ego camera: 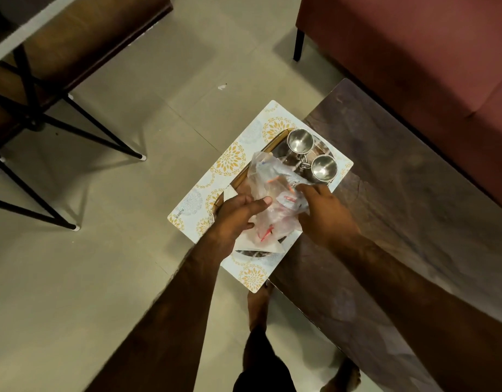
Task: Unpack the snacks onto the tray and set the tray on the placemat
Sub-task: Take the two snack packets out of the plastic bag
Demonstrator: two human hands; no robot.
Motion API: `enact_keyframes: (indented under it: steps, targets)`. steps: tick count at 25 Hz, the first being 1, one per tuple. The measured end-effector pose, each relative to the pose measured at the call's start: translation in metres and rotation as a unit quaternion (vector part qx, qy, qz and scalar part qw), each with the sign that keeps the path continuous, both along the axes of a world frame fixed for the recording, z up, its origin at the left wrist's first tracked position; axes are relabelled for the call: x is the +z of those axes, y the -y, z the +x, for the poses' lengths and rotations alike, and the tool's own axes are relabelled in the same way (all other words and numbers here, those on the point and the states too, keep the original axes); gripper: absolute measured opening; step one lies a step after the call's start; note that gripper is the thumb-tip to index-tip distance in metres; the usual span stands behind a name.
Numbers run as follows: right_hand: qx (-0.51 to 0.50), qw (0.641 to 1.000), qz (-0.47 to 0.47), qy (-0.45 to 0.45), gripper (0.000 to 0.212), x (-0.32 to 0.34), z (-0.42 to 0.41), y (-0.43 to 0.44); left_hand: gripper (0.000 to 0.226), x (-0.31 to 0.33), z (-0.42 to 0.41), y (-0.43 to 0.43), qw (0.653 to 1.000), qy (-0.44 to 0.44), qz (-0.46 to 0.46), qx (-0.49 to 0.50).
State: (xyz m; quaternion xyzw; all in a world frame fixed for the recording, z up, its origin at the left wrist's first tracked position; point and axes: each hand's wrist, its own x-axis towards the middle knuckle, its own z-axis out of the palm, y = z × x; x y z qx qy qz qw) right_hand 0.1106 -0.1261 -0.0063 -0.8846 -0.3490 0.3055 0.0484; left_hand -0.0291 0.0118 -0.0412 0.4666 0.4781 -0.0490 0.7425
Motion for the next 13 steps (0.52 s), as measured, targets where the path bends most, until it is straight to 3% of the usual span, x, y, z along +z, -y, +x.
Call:
enact_keyframes:
  steps: [1, 3, 5, 8, 11, 13]
  targets:
    - [-0.005, 1.0, -0.002, -0.004, 0.066, 0.002, 0.001, -0.001, 0.017, 0.002, 0.0, -0.001, 0.998, 0.037, -0.042, 0.008]
    - [-0.003, 1.0, 0.01, -0.012, 0.068, 0.007, 0.002, -0.001, 0.037, 0.006, 0.0, -0.002, 0.993, 0.081, -0.091, 0.014]
    - [0.0, 0.999, 0.044, -0.015, 0.074, 0.013, 0.002, 0.002, 0.047, 0.009, 0.002, -0.001, 0.995, 0.071, -0.073, 0.012]
    - [-0.017, 0.992, 0.124, 0.002, 0.075, 0.032, -0.005, 0.008, 0.037, 0.02, 0.007, 0.0, 0.999, 0.012, 0.043, -0.02]
    - [-0.033, 0.983, 0.177, 0.024, 0.064, 0.056, -0.022, 0.017, 0.056, 0.03, 0.012, 0.001, 0.978, -0.028, 0.191, -0.08]
    - [-0.027, 0.984, 0.174, 0.03, 0.052, 0.067, -0.034, 0.022, 0.05, 0.037, 0.015, 0.0, 0.972, -0.025, 0.212, -0.099]
